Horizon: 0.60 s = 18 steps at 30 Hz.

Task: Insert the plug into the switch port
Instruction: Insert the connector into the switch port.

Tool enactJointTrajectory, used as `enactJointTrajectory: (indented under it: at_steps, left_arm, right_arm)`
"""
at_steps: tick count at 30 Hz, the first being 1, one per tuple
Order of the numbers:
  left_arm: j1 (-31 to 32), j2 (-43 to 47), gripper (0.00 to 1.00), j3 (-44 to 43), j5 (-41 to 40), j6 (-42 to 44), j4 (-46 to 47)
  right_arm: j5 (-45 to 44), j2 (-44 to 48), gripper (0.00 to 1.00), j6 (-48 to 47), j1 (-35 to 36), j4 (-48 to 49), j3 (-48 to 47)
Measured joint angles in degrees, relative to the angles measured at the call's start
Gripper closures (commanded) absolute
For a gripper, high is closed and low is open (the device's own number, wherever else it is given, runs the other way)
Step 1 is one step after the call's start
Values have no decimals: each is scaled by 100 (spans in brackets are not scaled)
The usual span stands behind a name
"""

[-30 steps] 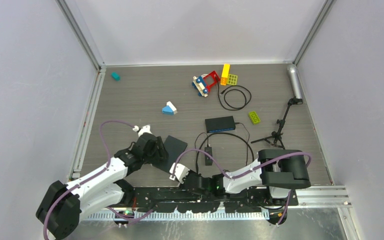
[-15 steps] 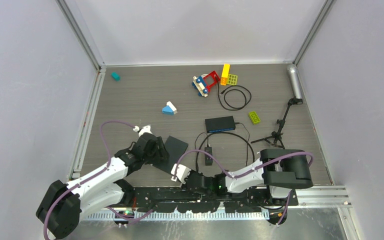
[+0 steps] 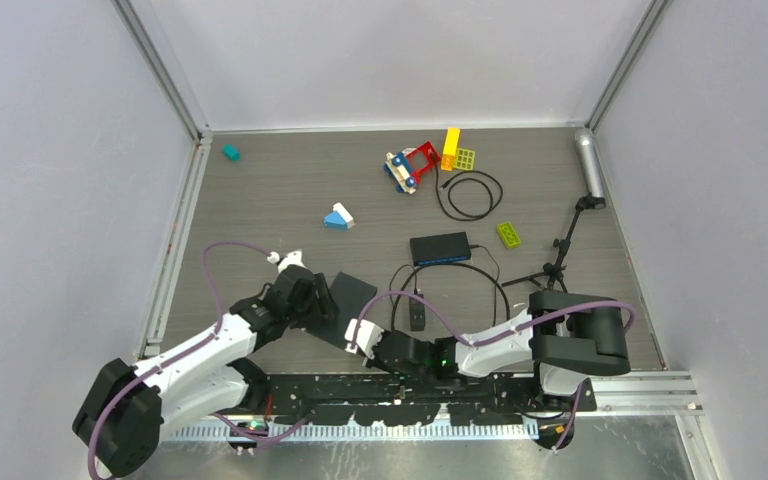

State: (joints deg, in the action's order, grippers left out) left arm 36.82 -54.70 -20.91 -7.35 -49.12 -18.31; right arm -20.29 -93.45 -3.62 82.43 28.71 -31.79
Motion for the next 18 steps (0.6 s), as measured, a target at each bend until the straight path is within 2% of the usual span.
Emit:
enactJointTrajectory:
  at_steps: [8, 18]
  left_arm:
    - [144, -57, 39, -17, -114, -15, 15]
    - [487, 310, 47, 90, -275, -109, -90]
  right_arm:
    - [122, 11, 100, -31, -81, -48, -2]
    - [-20, 195, 100, 179, -81, -422, -13]
